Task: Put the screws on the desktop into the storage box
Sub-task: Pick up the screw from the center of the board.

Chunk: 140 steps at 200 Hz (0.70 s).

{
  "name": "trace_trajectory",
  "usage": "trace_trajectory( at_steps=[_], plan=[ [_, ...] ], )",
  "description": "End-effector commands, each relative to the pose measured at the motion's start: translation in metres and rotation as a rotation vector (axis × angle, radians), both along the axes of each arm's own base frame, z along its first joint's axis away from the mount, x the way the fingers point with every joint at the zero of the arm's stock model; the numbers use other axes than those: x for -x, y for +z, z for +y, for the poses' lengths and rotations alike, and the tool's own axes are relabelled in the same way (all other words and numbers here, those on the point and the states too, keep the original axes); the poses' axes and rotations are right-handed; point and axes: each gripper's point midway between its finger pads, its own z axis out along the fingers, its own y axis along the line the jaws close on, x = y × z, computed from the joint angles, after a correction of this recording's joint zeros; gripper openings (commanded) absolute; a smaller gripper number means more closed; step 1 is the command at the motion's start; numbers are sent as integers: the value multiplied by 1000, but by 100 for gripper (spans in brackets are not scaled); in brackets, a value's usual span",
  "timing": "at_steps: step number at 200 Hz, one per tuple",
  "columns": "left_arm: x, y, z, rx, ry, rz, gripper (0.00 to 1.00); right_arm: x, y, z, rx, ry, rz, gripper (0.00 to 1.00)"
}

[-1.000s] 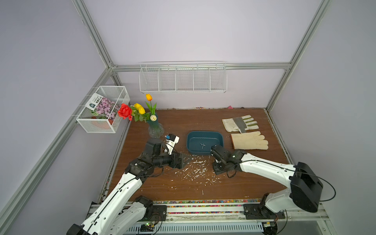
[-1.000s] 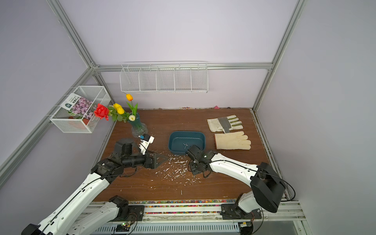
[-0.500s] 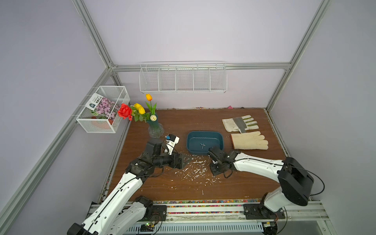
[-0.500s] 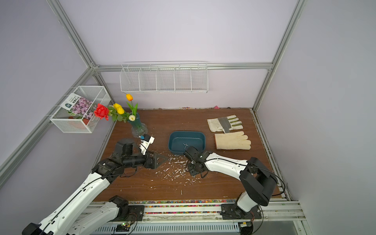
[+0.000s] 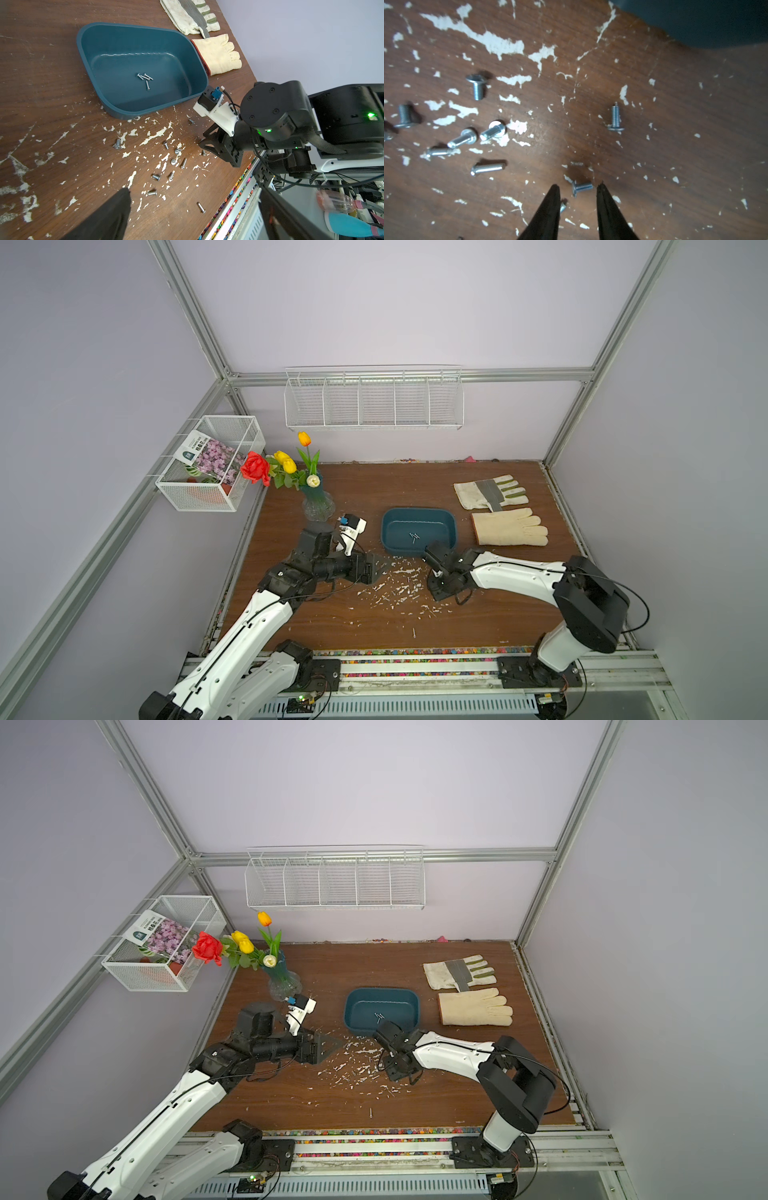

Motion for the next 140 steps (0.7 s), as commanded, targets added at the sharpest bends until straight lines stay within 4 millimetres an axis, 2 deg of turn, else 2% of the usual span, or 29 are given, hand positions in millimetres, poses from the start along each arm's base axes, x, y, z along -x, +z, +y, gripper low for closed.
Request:
trace_trajectory(
  at_steps=[1, 140],
  plan=[
    [0, -5, 1, -13, 1, 3, 100, 5, -9, -4, 18, -6, 20, 33],
    [-1, -9, 1, -23, 2, 16, 100, 6, -20, -5, 42, -3, 39, 29]
  ],
)
